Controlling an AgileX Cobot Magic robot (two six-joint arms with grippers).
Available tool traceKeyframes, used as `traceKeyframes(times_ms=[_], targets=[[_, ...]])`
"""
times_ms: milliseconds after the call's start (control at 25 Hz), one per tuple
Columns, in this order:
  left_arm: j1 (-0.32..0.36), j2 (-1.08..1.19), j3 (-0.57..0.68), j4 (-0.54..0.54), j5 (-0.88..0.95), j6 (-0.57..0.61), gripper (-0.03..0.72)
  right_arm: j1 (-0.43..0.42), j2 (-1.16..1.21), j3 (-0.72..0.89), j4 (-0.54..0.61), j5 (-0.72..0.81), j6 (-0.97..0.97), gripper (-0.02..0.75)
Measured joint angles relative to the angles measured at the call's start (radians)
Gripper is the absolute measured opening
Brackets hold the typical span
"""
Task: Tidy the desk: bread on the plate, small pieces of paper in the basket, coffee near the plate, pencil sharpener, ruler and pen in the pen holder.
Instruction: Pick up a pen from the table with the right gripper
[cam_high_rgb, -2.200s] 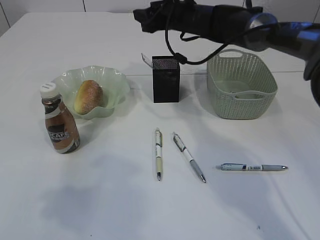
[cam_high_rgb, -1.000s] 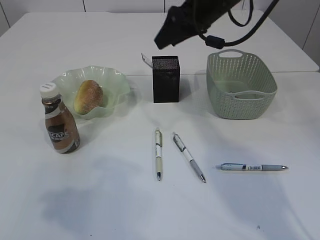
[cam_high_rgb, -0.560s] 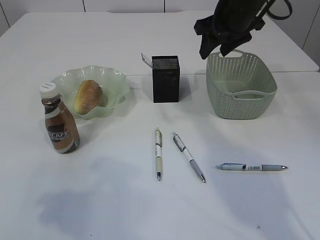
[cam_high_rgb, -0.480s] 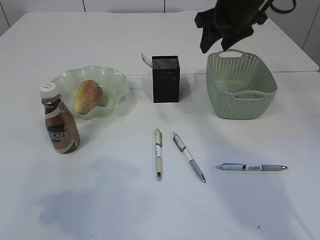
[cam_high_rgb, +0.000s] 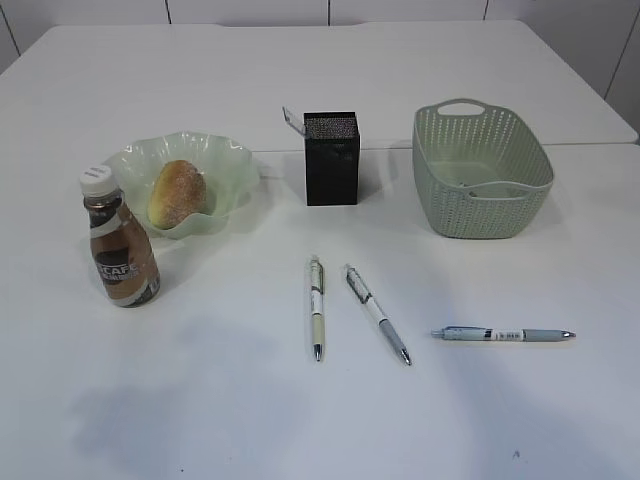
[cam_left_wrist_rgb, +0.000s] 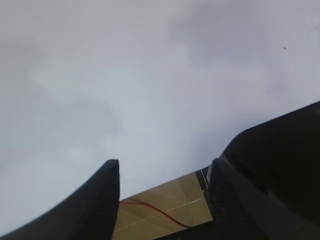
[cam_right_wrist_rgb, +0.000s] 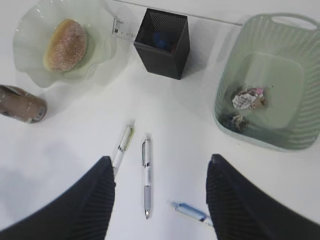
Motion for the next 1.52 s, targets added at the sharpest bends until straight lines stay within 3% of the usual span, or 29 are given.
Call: traceKeyframes(times_ms=[280, 680, 1200, 1360, 1520], targets=[[0.0, 0.0, 0.0, -0.002, 0.006, 0.0, 0.402, 0.0, -0.226, 0.262, -0.007, 0.004, -0.077, 0.459], [0.0, 0.0, 0.0, -0.013, 0.006, 0.0, 0.402, 0.0, -0.27, 0.541, -0.013, 0.004, -0.112, 0.459], [0.0, 0.0, 0.0, -0.027, -0.012, 0.0, 0.402, 0.0, -0.229, 0.552, -0.007, -0.002, -0.133, 0.459], [0.0, 0.0, 0.0, -0.031, -0.012, 0.0, 0.402, 0.0, -0.227, 0.552, -0.007, -0.002, -0.24, 0.459], [0.0, 0.0, 0.0, -0.032, -0.012, 0.0, 0.402, 0.0, -0.225, 0.552, -0.007, -0.002, -0.47, 0.459]])
